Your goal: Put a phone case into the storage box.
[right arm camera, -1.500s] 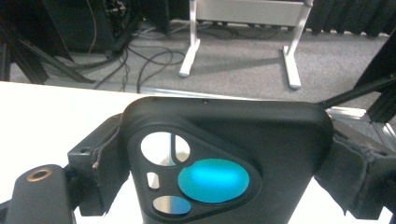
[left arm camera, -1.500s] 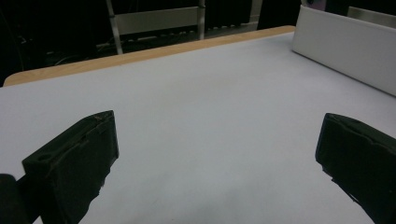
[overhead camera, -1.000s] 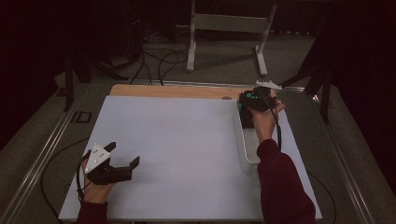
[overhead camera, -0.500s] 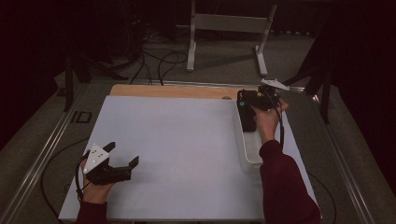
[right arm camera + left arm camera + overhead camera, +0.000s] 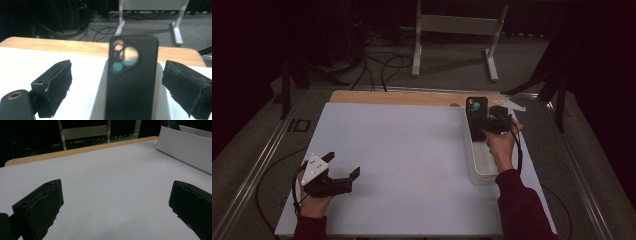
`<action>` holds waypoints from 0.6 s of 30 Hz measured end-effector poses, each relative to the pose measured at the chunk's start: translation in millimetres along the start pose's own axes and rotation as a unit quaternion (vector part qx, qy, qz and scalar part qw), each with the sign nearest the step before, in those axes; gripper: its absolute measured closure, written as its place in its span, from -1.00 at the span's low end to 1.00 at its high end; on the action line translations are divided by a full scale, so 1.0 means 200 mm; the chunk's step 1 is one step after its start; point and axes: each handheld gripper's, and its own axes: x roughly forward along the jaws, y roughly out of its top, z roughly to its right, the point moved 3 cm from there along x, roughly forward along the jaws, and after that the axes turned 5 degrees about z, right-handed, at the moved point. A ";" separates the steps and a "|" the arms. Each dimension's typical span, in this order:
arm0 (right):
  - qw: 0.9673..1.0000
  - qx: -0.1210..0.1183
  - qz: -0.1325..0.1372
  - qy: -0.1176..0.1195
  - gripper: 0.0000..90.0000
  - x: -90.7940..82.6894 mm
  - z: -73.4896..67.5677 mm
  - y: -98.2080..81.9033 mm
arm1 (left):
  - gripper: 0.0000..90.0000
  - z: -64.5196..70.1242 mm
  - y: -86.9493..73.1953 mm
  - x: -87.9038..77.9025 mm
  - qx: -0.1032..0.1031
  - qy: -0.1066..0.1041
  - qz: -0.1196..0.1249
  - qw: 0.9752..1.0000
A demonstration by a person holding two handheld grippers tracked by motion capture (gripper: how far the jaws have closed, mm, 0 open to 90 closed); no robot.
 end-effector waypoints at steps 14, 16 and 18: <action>0.995 -0.053 0.002 0.080 -0.79 -0.27 -0.20 -0.20 | -1.00 -0.01 0.00 -0.01 0.006 0.008 -0.001 1.000; 0.995 -0.049 0.024 0.088 -0.76 -0.32 -0.22 -0.20 | -1.00 -0.01 0.00 -0.02 0.008 0.008 -0.001 1.000; 0.994 -0.048 0.028 0.093 -0.77 -0.37 -0.23 -0.21 | -1.00 0.00 0.00 -0.02 0.010 0.007 -0.002 1.000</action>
